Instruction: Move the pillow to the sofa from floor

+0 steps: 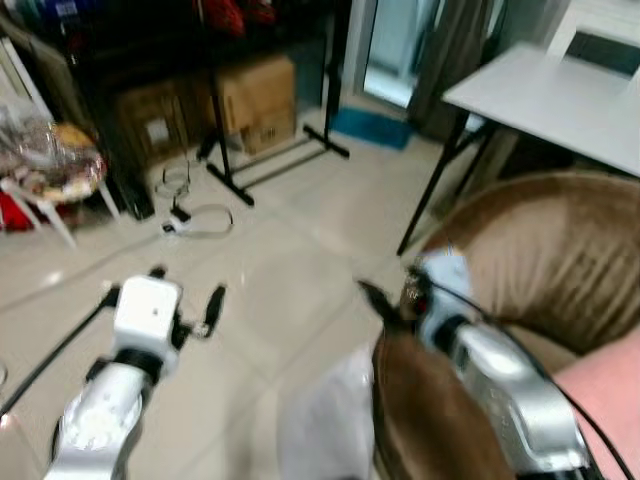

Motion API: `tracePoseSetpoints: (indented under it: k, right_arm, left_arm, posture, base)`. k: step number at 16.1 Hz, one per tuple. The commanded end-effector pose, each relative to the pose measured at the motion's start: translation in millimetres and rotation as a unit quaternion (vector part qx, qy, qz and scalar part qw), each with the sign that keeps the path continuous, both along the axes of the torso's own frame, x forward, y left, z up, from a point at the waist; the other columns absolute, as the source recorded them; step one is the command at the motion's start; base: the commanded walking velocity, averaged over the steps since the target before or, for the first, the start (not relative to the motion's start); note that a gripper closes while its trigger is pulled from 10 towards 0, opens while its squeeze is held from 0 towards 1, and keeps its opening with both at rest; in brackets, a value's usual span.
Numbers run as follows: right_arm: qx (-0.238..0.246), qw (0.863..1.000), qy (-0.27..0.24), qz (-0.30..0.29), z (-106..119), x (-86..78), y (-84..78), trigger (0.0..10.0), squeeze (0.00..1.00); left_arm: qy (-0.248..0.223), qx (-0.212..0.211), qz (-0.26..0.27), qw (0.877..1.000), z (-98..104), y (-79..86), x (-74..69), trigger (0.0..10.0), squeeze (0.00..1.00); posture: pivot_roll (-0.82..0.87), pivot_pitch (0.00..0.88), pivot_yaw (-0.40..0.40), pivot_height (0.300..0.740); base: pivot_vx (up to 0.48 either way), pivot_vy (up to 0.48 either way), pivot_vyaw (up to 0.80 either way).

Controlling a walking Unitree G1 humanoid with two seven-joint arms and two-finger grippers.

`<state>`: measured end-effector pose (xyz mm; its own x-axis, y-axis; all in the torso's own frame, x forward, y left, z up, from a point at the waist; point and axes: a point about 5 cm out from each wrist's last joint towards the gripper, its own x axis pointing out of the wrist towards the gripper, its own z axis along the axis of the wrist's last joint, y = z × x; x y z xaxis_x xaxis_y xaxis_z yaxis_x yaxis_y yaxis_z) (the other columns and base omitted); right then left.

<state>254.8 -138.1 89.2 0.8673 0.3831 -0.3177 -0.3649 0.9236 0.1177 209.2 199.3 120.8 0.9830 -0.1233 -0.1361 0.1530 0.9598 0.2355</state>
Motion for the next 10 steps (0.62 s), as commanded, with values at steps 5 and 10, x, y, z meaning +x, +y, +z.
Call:
tracePoseSetpoints:
  k: [5,10]
  right_arm:
    - [0.046,0.999,0.001,-0.029,2.3,0.5,0.8,10.0,1.0]
    - [0.063,0.997,0.006,-0.049,1.8,-0.5,2.9,10.0,1.0]
  left_arm:
    - [0.017,0.021,0.008,1.0,-6.8,4.8,-4.9,10.0,0.0]
    - [0.009,0.021,0.013,1.0,-6.0,4.5,-3.3,10.0,0.0]
  posture:
    - [0.01,0.0,-0.055,0.686]
    - [0.0,0.0,-0.067,0.636]
  base:
    - [0.0,0.0,0.0]
    - [0.0,0.0,0.0]
